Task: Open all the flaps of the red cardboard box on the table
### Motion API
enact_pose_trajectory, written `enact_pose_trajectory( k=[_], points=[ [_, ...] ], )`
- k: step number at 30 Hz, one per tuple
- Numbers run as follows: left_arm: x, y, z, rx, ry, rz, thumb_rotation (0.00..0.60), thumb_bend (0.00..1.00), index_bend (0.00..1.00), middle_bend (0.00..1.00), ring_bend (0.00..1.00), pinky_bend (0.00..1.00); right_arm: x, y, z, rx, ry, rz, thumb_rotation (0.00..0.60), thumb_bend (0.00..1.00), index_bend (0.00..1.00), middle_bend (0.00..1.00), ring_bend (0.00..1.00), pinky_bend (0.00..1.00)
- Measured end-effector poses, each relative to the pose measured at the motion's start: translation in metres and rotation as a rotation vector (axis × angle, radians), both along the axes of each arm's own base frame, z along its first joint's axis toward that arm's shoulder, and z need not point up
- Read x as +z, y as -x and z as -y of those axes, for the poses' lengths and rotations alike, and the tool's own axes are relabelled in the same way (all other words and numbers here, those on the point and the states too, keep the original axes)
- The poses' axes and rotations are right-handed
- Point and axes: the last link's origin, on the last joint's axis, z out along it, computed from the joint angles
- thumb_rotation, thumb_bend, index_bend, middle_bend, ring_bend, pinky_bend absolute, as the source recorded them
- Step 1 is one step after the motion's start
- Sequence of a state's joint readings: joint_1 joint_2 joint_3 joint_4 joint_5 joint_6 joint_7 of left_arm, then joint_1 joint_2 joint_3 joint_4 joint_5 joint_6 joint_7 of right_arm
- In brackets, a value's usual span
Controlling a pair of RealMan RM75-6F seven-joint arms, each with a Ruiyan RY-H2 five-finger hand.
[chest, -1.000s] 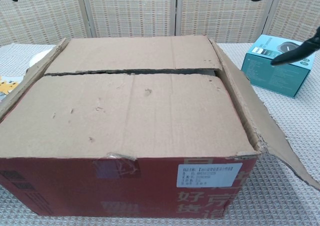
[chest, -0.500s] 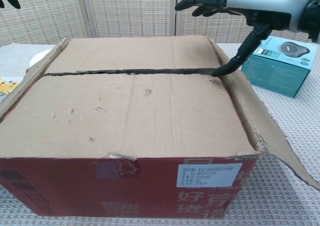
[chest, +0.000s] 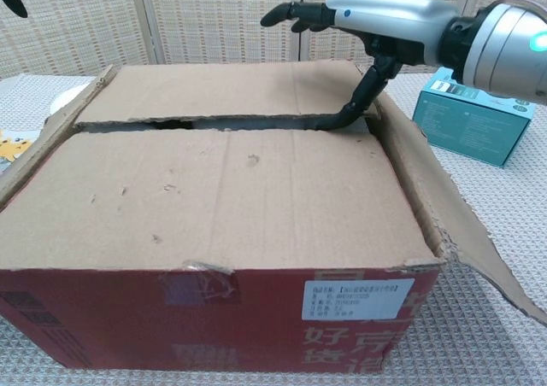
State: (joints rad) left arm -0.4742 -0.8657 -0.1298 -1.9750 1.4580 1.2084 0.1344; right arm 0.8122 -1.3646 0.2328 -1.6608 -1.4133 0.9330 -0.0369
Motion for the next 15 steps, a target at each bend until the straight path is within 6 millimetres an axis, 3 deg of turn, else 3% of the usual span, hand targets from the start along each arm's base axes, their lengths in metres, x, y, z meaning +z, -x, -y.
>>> enact_pose_trajectory(
  k=[4,15],
  points=[
    [0.002,-0.001,0.0,-0.002,-0.006,0.004,0.134,0.24,0.22,0.3,0.3,0.0,0.004,-0.002,0.005,0.019,0.046,0.036,0.6,0.16,0.0,0.0,0.08,0.0],
    [0.005,-0.003,-0.001,-0.008,-0.017,0.01,0.135,0.24,0.22,0.3,0.3,0.0,0.037,-0.02,0.027,0.065,0.202,0.167,0.6,0.21,0.0,0.06,0.11,0.0]
  ],
)
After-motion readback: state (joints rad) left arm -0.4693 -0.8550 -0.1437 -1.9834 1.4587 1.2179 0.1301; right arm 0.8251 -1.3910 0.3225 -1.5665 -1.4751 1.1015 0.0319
